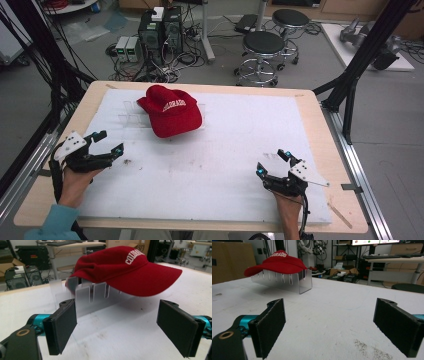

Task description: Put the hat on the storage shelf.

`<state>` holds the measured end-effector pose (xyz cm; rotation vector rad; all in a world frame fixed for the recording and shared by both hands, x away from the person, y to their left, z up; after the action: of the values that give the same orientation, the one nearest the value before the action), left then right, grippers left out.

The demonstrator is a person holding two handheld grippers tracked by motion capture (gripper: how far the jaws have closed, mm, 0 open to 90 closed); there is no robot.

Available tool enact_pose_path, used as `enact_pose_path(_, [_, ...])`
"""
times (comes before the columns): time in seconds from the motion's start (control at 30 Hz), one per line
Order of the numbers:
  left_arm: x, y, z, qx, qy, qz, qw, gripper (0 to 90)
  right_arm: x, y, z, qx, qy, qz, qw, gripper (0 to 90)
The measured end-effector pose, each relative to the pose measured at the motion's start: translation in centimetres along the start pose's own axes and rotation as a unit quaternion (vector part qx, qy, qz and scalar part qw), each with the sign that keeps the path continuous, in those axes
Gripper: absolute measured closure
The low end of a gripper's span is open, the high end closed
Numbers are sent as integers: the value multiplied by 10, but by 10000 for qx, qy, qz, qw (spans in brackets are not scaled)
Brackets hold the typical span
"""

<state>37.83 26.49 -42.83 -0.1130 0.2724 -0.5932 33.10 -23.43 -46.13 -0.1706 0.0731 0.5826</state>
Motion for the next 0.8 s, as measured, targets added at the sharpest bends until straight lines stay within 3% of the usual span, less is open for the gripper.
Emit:
enact_pose_path(0.43, [52,18,63,124,377,-116,9991,170,0,1,0,6,15,-2,10000,97])
enact_pose_path(0.8, [91,29,93,84,536,-122,9985,175,0,1,0,-1,13,-5,10000,97])
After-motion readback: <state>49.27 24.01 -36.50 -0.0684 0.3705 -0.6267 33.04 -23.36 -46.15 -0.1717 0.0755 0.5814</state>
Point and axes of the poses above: each handheld gripper's, and its own axes: x roughly forward along the jaws, z roughly out of its top, y roughly to its left, the point moved 8 cm from there along x, roughly forward along the jaws, and after that the axes turned 10 degrees about -x, right-handed, at the moved point
